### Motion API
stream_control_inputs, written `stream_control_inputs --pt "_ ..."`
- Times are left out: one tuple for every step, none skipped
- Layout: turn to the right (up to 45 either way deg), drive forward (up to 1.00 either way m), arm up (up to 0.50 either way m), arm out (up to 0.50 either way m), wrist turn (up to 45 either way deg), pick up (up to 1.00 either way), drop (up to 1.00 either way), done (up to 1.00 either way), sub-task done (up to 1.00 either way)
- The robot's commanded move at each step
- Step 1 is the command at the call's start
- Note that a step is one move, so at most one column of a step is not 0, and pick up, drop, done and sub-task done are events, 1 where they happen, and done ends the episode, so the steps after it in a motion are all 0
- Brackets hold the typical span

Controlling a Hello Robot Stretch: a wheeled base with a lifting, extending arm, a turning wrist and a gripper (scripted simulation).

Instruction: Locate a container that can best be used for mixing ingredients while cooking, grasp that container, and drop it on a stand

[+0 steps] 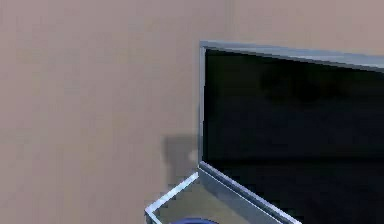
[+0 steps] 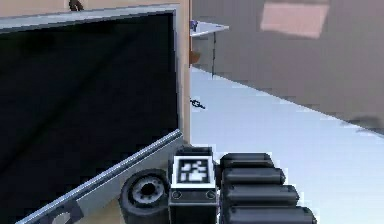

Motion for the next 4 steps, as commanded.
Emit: stream_control_inputs --pt "-45.0 0.0 0.0 0.0 0.0 0.0 0.0 0.0 0.0" --pt "-45.0 0.0 0.0 0.0 0.0 0.0 0.0 0.0 0.0" --pt "-21.0 0.0 0.0 0.0 0.0 0.0 0.0 0.0 0.0" --pt "45.0 0.0 0.0 0.0 0.0 0.0 0.0 0.0 0.0"
